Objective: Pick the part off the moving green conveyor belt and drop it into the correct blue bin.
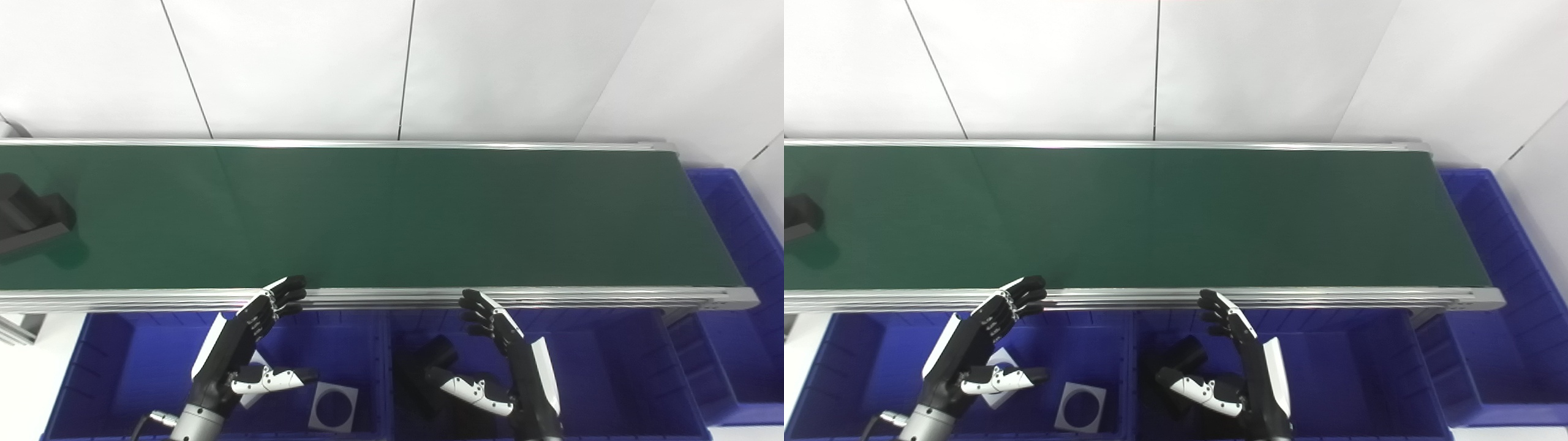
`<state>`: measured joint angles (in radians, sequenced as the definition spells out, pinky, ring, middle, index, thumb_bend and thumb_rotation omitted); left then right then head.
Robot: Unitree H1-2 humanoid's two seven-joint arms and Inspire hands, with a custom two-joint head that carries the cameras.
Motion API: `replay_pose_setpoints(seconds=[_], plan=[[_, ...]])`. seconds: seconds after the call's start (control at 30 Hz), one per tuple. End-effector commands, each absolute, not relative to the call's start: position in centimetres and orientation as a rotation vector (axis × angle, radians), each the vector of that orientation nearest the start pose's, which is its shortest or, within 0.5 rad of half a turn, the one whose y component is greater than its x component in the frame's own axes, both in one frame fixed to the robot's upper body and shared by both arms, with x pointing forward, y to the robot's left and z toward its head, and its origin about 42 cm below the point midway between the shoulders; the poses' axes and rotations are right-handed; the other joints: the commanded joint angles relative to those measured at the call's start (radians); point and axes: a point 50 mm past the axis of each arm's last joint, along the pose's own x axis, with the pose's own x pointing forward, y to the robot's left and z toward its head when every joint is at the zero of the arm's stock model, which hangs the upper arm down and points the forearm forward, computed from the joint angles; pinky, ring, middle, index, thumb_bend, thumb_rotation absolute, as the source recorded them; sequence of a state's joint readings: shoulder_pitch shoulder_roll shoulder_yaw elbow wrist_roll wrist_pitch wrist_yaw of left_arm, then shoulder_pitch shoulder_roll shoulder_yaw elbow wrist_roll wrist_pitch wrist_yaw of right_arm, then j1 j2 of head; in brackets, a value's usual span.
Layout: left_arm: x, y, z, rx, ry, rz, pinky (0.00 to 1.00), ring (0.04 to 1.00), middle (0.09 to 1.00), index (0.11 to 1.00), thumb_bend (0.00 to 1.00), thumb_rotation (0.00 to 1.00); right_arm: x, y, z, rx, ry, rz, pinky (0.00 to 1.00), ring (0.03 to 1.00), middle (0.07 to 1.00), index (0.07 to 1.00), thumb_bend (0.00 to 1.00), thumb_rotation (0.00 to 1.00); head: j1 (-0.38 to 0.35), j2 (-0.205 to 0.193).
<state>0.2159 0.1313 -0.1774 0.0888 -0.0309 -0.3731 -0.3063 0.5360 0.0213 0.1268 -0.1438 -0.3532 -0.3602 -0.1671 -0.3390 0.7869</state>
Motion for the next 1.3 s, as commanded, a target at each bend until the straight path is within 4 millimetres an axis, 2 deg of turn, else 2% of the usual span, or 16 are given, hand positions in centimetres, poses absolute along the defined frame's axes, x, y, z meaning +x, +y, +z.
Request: replay_pose_setpoints(seconds=[0.0, 0.13, 0.37, 0.7, 0.73, 0.77, 0.8, 0.83, 0.87, 0.9, 0.93, 0.97, 1.0, 1.1, 1.27], plan=[[19.7, 20.6, 5.0, 0.069, -0.106, -0.439, 0.79, 0.842, 0.864, 0.827, 0.86, 0.2, 10.3, -19.3, 6.8, -0.28, -0.053, -0.077, 0.69, 0.752, 0.795, 0.825, 0.81, 0.36, 0.002, 0.001], [19.7, 20.6, 5.1, 0.073, -0.109, -0.444, 0.79, 0.844, 0.865, 0.827, 0.85, 0.19, 10.3, -19.3, 6.8, -0.276, -0.052, -0.076, 0.68, 0.753, 0.798, 0.827, 0.8, 0.34, 0.002, 0.002], [19.8, 20.6, 5.1, 0.082, -0.114, -0.45, 0.8, 0.844, 0.866, 0.828, 0.85, 0.19, 10.3, -19.4, 6.8, -0.279, -0.052, -0.071, 0.69, 0.755, 0.798, 0.829, 0.81, 0.37, 0.005, 0.001], [19.7, 20.4, 4.8, 0.081, -0.108, -0.452, 0.8, 0.845, 0.866, 0.828, 0.85, 0.19, 10.3, -19.5, 6.6, -0.277, -0.05, -0.075, 0.7, 0.758, 0.801, 0.828, 0.8, 0.34, 0.021, -0.017], [19.7, 20.3, 4.8, 0.083, -0.113, -0.457, 0.8, 0.845, 0.865, 0.827, 0.85, 0.19, 10.2, -19.6, 6.5, -0.278, -0.049, -0.076, 0.7, 0.758, 0.801, 0.829, 0.8, 0.34, 0.064, -0.03], [19.7, 20.3, 4.8, 0.084, -0.116, -0.46, 0.8, 0.846, 0.866, 0.83, 0.85, 0.19, 10.2, -19.6, 6.4, -0.279, -0.048, -0.078, 0.7, 0.756, 0.8, 0.827, 0.8, 0.34, 0.064, -0.03], [19.7, 20.1, 4.8, 0.084, -0.122, -0.464, 0.79, 0.842, 0.864, 0.833, 0.85, 0.19, 10.2, -19.8, 6.4, -0.278, -0.048, -0.078, 0.7, 0.755, 0.799, 0.825, 0.8, 0.33, 0.105, -0.037], [19.7, 20.0, 4.7, 0.084, -0.126, -0.466, 0.79, 0.838, 0.861, 0.834, 0.85, 0.18, 10.1, -19.9, 6.4, -0.277, -0.048, -0.078, 0.69, 0.755, 0.8, 0.824, 0.8, 0.33, 0.112, -0.039], [19.6, 19.8, 4.7, 0.084, -0.126, -0.468, 0.79, 0.837, 0.86, 0.834, 0.85, 0.18, 10.0, -20.1, 6.3, -0.271, -0.047, -0.077, 0.69, 0.755, 0.8, 0.824, 0.8, 0.33, 0.161, -0.055], [19.6, 19.6, 4.6, 0.085, -0.127, -0.47, 0.79, 0.837, 0.861, 0.835, 0.85, 0.18, 9.9, -20.3, 6.3, -0.264, -0.048, -0.075, 0.7, 0.76, 0.802, 0.825, 0.8, 0.32, 0.161, -0.055], [19.5, 19.4, 4.6, 0.086, -0.127, -0.472, 0.79, 0.837, 0.861, 0.835, 0.85, 0.19, 9.8, -20.5, 6.2, -0.263, -0.048, -0.075, 0.7, 0.763, 0.804, 0.826, 0.8, 0.32, 0.216, -0.072], [19.4, 19.2, 4.5, 0.087, -0.127, -0.473, 0.78, 0.835, 0.86, 0.834, 0.85, 0.19, 9.7, -20.6, 6.2, -0.263, -0.049, -0.075, 0.7, 0.763, 0.803, 0.826, 0.8, 0.32, 0.216, -0.072], [19.3, 18.9, 4.4, 0.09, -0.127, -0.475, 0.78, 0.835, 0.86, 0.833, 0.85, 0.19, 9.5, -20.9, 6.3, -0.258, -0.043, -0.074, 0.69, 0.764, 0.803, 0.826, 0.8, 0.32, 0.282, -0.098], [19.0, 17.9, 4.1, 0.107, -0.124, -0.477, 0.76, 0.817, 0.847, 0.825, 0.86, 0.19, 9.1, -21.8, 6.0, -0.237, -0.033, -0.07, 0.72, 0.795, 0.828, 0.843, 0.76, 0.27, 0.361, -0.136], [18.8, 16.7, 3.8, 0.125, -0.118, -0.469, 0.75, 0.806, 0.839, 0.814, 0.87, 0.21, 8.7, -22.7, 5.5, -0.209, -0.009, -0.07, 0.75, 0.825, 0.867, 0.86, 0.76, 0.27, 0.384, -0.159]])
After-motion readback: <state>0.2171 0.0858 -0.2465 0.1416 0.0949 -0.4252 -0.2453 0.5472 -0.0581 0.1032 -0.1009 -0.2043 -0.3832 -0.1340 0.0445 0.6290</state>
